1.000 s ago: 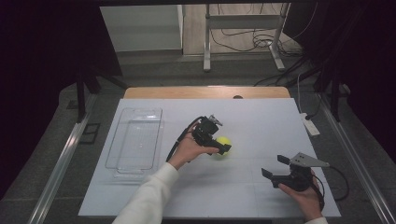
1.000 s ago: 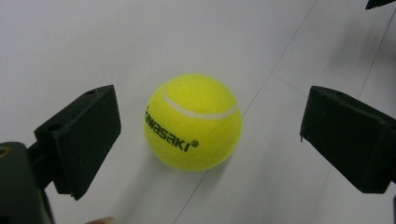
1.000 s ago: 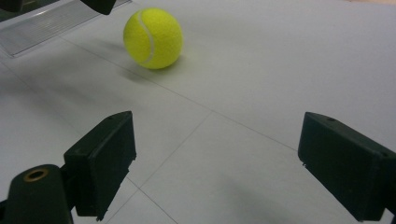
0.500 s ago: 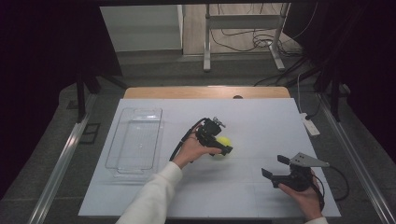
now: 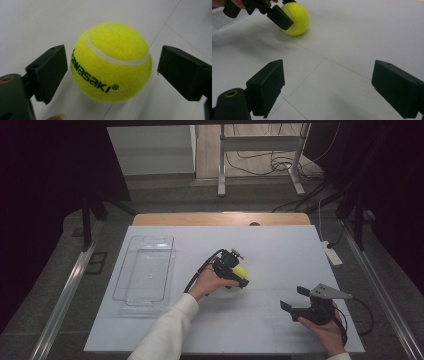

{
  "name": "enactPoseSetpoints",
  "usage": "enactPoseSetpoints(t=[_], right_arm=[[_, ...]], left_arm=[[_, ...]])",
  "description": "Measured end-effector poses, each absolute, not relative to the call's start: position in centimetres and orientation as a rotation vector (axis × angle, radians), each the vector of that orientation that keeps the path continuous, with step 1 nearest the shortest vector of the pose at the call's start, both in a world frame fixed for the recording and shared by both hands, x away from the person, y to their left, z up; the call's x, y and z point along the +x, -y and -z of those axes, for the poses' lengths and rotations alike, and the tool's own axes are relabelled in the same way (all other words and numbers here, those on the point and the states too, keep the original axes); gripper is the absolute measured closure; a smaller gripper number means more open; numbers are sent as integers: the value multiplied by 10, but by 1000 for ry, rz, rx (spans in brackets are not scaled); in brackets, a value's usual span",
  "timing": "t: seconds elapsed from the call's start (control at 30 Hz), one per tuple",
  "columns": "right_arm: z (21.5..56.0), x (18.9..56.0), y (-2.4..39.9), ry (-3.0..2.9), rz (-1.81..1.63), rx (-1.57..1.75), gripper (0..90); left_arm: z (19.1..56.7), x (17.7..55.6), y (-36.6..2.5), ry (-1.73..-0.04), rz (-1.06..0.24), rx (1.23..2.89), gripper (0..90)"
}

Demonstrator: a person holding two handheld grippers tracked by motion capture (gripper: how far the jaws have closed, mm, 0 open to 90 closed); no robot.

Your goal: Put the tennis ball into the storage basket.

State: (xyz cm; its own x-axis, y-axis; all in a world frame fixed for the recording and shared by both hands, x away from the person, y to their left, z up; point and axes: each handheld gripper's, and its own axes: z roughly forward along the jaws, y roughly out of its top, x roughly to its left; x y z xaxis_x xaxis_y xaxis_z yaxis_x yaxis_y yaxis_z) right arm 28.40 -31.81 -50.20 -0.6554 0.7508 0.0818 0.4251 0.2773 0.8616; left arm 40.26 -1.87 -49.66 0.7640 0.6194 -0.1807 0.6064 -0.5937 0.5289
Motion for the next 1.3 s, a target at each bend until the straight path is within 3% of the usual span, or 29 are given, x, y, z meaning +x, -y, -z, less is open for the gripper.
enactPoseSetpoints(t=[0.17, 1.3], right_arm=[[502, 284, 318, -2212, -1325, 1067, 114], [502, 284, 318, -2206, -1327, 1071, 115]], left_arm=[[497, 403, 17, -941, -32, 2371, 244], [462, 381, 0, -853, -112, 2271, 257]])
